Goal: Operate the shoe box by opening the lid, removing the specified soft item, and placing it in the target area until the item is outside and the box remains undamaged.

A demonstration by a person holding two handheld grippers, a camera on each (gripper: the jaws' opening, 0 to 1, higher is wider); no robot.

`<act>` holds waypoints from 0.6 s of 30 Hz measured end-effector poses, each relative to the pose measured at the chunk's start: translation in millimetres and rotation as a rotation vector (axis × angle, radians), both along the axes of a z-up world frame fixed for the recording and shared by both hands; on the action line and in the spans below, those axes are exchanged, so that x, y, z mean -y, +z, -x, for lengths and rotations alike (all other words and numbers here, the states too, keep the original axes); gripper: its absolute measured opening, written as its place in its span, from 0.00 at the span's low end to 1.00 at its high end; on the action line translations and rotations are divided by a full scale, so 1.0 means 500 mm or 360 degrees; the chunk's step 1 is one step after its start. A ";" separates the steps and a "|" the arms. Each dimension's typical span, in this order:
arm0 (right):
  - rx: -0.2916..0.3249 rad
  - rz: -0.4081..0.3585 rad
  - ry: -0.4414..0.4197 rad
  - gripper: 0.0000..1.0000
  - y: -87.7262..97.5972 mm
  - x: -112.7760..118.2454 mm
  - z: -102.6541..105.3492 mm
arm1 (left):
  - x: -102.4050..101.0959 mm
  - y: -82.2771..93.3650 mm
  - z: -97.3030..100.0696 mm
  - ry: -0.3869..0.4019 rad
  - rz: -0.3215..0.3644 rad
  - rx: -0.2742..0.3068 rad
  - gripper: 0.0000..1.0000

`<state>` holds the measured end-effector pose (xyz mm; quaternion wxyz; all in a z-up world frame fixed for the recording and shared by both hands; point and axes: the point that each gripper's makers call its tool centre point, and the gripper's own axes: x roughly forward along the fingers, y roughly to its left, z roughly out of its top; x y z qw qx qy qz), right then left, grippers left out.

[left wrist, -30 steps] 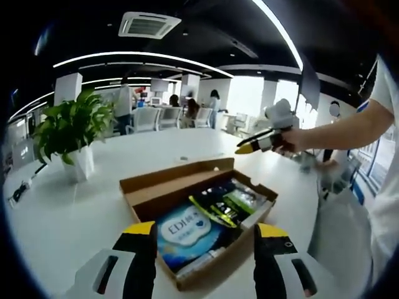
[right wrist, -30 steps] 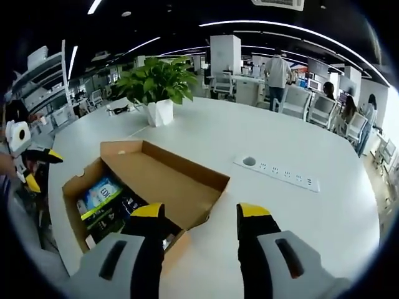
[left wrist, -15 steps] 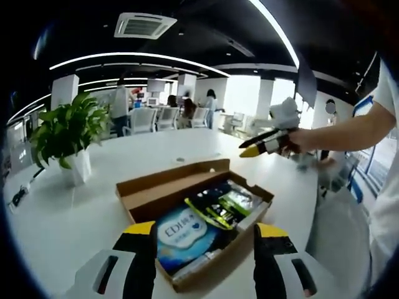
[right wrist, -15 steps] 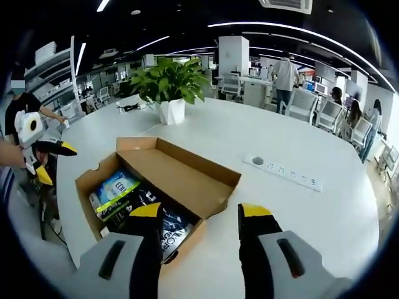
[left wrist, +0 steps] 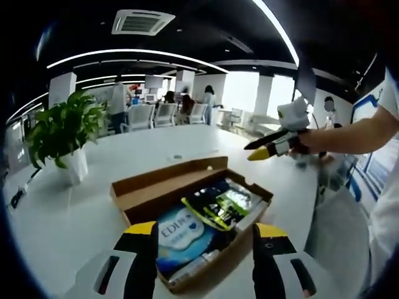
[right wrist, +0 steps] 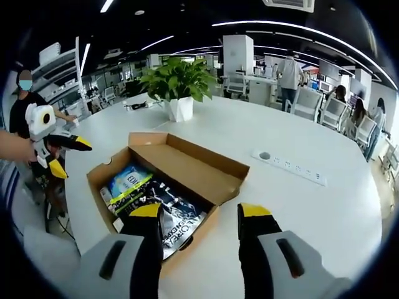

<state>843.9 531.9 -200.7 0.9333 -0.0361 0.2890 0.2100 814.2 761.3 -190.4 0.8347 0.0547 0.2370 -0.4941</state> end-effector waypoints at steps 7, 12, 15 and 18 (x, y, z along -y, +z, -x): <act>-0.0020 -0.0012 0.0025 0.45 -0.010 -0.006 0.021 | 0.028 -0.005 -0.008 -0.0015 0.0001 -0.0040 0.60; -0.0033 -0.0010 0.0037 0.44 -0.017 -0.007 0.037 | 0.042 -0.016 -0.031 0.0018 0.0042 -0.0125 0.56; -0.0043 -0.0007 0.0040 0.44 -0.019 -0.007 0.052 | 0.054 -0.023 -0.039 0.0042 0.0060 -0.0178 0.56; -0.0052 -0.0019 0.0028 0.43 -0.023 -0.006 0.057 | 0.063 -0.041 -0.050 0.0062 0.0056 -0.0236 0.55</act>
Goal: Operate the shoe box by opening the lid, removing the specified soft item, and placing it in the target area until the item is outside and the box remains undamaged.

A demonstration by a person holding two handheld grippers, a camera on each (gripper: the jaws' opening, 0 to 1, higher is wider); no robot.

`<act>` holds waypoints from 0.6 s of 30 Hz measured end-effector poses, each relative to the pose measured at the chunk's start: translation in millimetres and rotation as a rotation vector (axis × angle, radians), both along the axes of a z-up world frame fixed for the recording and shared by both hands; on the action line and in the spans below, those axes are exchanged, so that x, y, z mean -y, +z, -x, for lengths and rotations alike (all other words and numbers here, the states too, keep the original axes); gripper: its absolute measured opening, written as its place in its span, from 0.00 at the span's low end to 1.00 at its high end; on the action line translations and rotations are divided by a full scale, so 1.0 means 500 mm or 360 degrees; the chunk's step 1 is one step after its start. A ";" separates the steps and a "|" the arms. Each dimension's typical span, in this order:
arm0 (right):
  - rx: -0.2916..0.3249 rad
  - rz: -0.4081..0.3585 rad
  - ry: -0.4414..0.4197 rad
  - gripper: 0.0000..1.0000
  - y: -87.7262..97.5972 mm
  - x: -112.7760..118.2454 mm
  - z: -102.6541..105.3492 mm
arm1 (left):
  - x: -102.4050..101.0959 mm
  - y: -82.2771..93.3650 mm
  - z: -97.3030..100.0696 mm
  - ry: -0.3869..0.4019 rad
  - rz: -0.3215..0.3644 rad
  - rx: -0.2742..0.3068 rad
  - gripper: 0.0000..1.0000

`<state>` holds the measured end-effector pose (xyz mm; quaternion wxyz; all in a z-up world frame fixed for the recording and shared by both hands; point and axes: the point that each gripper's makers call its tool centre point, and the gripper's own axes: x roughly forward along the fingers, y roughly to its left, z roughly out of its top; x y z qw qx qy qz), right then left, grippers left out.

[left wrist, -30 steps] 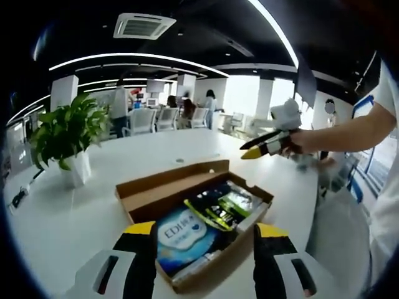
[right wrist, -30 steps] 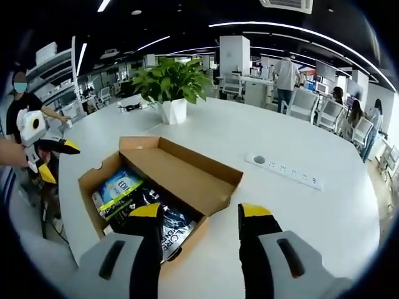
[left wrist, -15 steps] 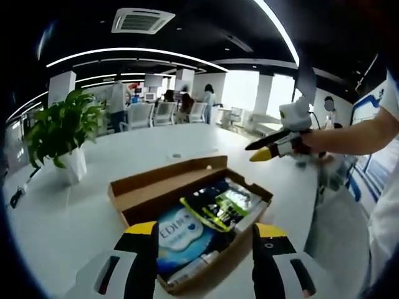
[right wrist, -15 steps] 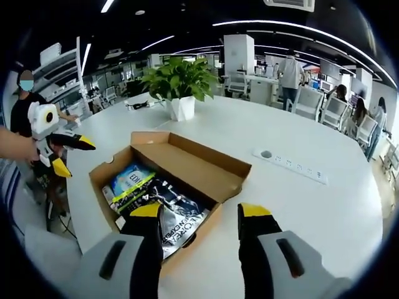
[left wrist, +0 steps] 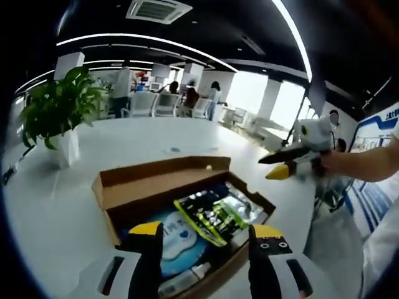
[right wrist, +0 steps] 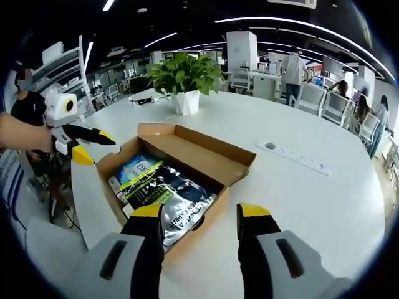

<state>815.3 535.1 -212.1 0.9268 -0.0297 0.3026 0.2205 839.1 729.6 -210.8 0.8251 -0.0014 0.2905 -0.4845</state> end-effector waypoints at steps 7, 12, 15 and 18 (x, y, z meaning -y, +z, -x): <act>-0.0009 -0.0006 0.0006 0.42 -0.007 -0.003 0.004 | 0.033 -0.043 -0.001 -0.0024 -0.0091 -0.0070 0.54; -0.0015 -0.0023 0.0005 0.42 -0.009 -0.006 0.009 | 0.049 -0.062 -0.008 -0.0018 -0.0153 -0.0121 0.51; -0.0021 -0.0026 0.0005 0.42 -0.014 -0.005 0.010 | 0.050 -0.076 -0.020 0.0008 -0.0160 -0.0179 0.49; -0.0023 -0.0029 0.0003 0.42 -0.015 -0.004 0.011 | 0.058 -0.079 -0.019 0.0029 -0.0151 -0.0222 0.45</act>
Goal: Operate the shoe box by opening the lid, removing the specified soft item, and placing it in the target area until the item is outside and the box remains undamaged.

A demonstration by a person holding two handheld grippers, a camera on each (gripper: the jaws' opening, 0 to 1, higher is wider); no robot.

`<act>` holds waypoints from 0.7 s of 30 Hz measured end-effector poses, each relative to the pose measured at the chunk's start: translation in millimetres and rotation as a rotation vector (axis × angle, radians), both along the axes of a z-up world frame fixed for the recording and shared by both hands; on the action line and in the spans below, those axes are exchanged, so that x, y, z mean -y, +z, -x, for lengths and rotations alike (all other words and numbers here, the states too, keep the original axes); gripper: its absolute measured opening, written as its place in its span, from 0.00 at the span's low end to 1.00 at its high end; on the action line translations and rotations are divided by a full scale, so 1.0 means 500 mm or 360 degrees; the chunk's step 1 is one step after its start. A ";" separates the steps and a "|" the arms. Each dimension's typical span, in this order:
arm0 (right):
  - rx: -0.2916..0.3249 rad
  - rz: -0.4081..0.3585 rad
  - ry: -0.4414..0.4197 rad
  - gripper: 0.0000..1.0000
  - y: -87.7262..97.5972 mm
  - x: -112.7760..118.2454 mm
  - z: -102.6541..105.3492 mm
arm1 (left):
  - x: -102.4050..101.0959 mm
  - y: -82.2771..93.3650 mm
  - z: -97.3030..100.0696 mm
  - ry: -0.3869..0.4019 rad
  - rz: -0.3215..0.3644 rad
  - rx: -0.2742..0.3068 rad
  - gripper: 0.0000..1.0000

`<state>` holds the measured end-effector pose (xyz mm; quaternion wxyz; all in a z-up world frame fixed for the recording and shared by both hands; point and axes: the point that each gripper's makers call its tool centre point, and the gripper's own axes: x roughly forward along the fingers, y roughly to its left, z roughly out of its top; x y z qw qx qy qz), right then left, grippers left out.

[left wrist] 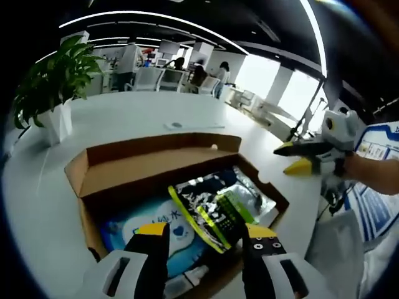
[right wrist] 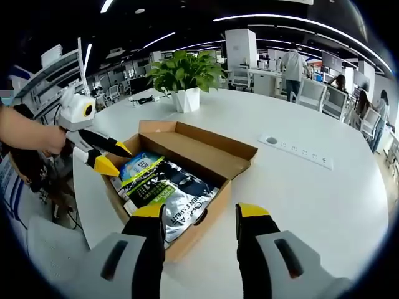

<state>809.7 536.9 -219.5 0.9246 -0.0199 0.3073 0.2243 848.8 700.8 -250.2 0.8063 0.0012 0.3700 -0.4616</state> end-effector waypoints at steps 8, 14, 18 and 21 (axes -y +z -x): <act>-0.0003 0.0004 -0.0007 0.41 -0.005 0.009 0.000 | 0.017 -0.034 -0.006 0.0019 -0.0041 -0.0132 0.42; -0.0014 0.0012 -0.0011 0.41 -0.014 0.017 -0.001 | 0.033 -0.048 -0.002 0.0000 -0.0070 -0.0176 0.40; -0.0018 0.0019 -0.0013 0.40 -0.018 0.021 -0.003 | 0.043 -0.049 0.001 0.0000 -0.0063 -0.0192 0.39; -0.0018 0.0018 -0.0010 0.40 -0.019 0.020 -0.003 | 0.043 -0.055 -0.001 0.0006 -0.0072 -0.0207 0.39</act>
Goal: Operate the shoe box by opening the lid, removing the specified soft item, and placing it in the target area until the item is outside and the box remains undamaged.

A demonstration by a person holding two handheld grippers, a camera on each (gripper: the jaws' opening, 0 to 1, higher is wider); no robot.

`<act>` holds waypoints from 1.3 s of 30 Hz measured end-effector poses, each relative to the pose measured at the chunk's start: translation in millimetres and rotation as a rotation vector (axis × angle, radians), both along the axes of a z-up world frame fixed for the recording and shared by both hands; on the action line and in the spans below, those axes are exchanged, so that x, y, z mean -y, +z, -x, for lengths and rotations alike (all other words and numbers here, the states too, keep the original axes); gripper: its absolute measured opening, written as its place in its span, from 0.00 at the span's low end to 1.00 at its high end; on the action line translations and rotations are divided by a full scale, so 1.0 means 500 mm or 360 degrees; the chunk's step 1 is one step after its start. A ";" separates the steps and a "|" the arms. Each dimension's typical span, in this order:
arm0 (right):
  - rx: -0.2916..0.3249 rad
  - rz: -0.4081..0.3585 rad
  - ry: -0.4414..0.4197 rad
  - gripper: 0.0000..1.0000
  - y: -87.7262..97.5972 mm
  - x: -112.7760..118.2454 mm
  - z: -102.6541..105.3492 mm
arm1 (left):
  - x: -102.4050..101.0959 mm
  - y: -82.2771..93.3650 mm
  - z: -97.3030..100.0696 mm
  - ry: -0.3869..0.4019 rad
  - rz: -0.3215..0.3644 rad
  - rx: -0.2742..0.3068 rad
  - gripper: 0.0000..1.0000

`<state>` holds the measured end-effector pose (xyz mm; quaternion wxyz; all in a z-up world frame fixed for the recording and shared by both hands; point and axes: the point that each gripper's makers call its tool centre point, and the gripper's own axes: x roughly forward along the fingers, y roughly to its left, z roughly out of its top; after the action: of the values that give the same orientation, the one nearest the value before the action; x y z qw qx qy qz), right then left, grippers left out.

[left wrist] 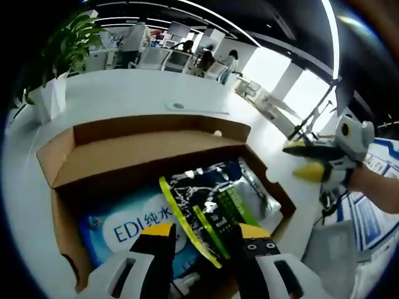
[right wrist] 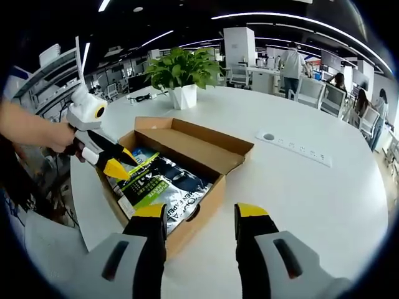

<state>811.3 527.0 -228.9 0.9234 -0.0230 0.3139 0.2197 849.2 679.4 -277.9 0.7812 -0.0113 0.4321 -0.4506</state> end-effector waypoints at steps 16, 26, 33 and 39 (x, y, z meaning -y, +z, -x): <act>-0.0023 0.0019 -0.0005 0.38 -0.011 0.004 0.005 | 0.000 -0.021 -0.008 0.0069 0.0023 -0.0102 0.34; -0.0040 0.0010 -0.0021 0.38 -0.021 0.007 0.008 | -0.001 -0.031 -0.016 0.0099 0.0000 -0.0122 0.26; -0.0038 0.0001 -0.0026 0.38 -0.023 0.004 0.005 | -0.005 -0.031 -0.032 0.0133 -0.0034 -0.0081 0.14; -0.0034 -0.0008 -0.0022 0.38 -0.020 -0.003 0.002 | -0.007 -0.027 -0.035 0.0172 -0.0020 -0.0088 0.07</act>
<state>810.4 528.2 -239.1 0.9215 -0.0163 0.3234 0.2143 866.8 682.8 -291.4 0.7922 -0.0420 0.4551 -0.4044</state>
